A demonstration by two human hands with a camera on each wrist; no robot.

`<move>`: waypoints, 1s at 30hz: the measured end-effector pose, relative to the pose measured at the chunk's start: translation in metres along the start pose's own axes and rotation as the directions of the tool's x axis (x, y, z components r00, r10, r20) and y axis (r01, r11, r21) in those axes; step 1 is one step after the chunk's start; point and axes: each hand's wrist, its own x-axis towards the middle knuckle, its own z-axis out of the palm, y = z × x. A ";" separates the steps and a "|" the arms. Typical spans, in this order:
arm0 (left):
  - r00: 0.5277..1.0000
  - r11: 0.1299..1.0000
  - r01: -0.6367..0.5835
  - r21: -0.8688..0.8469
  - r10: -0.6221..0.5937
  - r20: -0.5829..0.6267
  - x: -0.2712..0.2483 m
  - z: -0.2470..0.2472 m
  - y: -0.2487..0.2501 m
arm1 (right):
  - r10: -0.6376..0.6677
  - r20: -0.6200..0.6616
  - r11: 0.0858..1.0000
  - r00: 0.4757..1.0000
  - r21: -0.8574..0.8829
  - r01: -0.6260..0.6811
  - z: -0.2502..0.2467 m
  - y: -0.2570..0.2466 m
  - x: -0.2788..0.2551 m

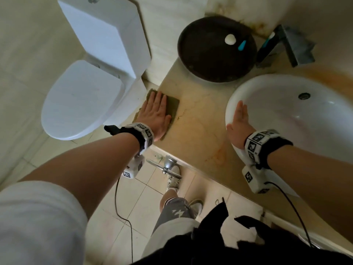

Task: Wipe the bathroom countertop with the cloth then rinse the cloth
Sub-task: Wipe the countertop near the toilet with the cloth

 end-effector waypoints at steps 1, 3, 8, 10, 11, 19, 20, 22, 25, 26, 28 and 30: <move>1.000 1.000 0.024 -0.002 -0.024 -0.007 0.003 0.000 0.001 | -0.033 -0.082 0.996 0.996 0.075 0.040 0.002 0.004 0.001; 0.998 0.998 0.063 0.000 -0.063 -0.013 0.005 0.002 0.006 | -0.041 -0.023 0.958 0.999 0.284 0.046 0.000 0.004 0.004; 0.999 0.999 -0.038 -0.033 0.038 0.020 -0.009 0.009 0.056 | 0.009 -0.099 0.924 0.995 0.381 0.029 0.003 0.007 0.004; 0.982 0.983 -0.181 0.014 0.180 0.062 -0.025 0.018 0.091 | -0.039 -0.140 0.916 0.989 0.390 0.091 0.001 0.008 0.001; 0.968 0.970 -0.238 0.042 0.234 0.088 -0.031 0.022 0.103 | -0.038 -0.129 0.923 0.991 0.376 0.084 0.005 0.010 0.002; 0.999 0.999 -0.043 0.021 0.042 0.033 0.020 -0.011 0.020 | -0.122 -0.123 0.920 0.985 0.358 0.158 0.004 0.014 0.005; 0.999 0.999 -0.027 0.030 0.027 0.024 0.027 -0.012 0.018 | -0.106 -0.117 0.924 0.987 0.355 0.141 0.004 0.014 0.007; 1.000 1.000 0.009 -0.010 -0.009 0.018 0.042 -0.017 0.024 | -0.072 -0.109 0.912 0.991 0.395 0.110 0.005 0.013 0.009; 0.999 0.999 0.039 -0.019 -0.039 0.016 0.059 -0.023 0.034 | -0.063 -0.104 0.912 0.993 0.397 0.100 0.007 0.013 0.013; 0.999 0.999 0.038 -0.018 -0.038 0.017 0.063 -0.025 0.035 | -0.075 -0.101 0.915 0.992 0.388 0.109 0.008 0.014 0.015; 0.999 0.999 0.033 -0.016 -0.032 0.028 0.066 -0.027 0.038 | -0.084 -0.113 0.909 0.990 0.397 0.122 0.009 0.015 0.016; 0.999 1.000 -0.008 -0.001 0.008 0.045 0.062 -0.026 0.049 | -0.077 -0.132 0.898 0.988 0.421 0.126 0.011 0.016 0.017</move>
